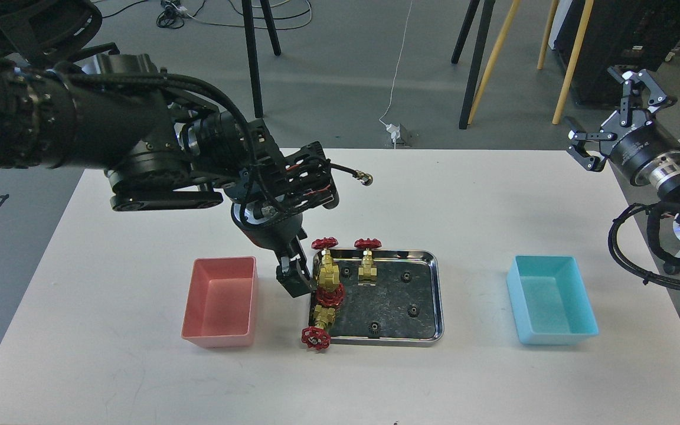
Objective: Place valve in pink box and gear in blue box
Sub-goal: 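Lower the left gripper onto a red-handwheel brass valve in the tray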
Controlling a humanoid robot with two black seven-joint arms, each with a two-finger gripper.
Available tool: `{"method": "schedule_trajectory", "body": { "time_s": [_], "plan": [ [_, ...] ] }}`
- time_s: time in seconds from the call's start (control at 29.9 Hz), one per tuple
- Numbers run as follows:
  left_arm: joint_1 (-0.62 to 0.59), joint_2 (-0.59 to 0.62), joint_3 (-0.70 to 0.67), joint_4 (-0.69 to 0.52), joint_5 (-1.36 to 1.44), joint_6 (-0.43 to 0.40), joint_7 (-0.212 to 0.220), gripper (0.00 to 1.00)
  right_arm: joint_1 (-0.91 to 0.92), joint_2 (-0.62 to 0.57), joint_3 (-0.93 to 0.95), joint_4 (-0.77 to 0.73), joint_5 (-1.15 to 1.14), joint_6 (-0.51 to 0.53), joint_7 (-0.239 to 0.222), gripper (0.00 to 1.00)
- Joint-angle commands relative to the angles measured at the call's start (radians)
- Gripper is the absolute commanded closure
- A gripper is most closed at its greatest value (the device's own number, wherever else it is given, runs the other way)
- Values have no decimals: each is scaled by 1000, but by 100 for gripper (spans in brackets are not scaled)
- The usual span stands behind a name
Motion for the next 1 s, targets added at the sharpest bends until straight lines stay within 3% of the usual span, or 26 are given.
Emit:
{"method": "schedule_trajectory", "body": {
  "time_s": [0.0, 0.23, 0.37, 0.97],
  "plan": [
    [7, 20, 2, 11, 7, 5, 0, 4, 1, -15, 2, -1, 0, 0, -1, 1],
    [162, -21, 24, 140, 18, 86, 0, 4, 4, -31, 2, 1, 0, 0, -1, 1],
    [182, -37, 29, 155, 29, 122, 0, 4, 11, -35, 2, -1, 0, 0, -1, 1],
    [304, -86, 21, 266, 27, 129, 0, 4, 30, -81, 3, -27, -17, 0, -5, 1]
  ]
}}
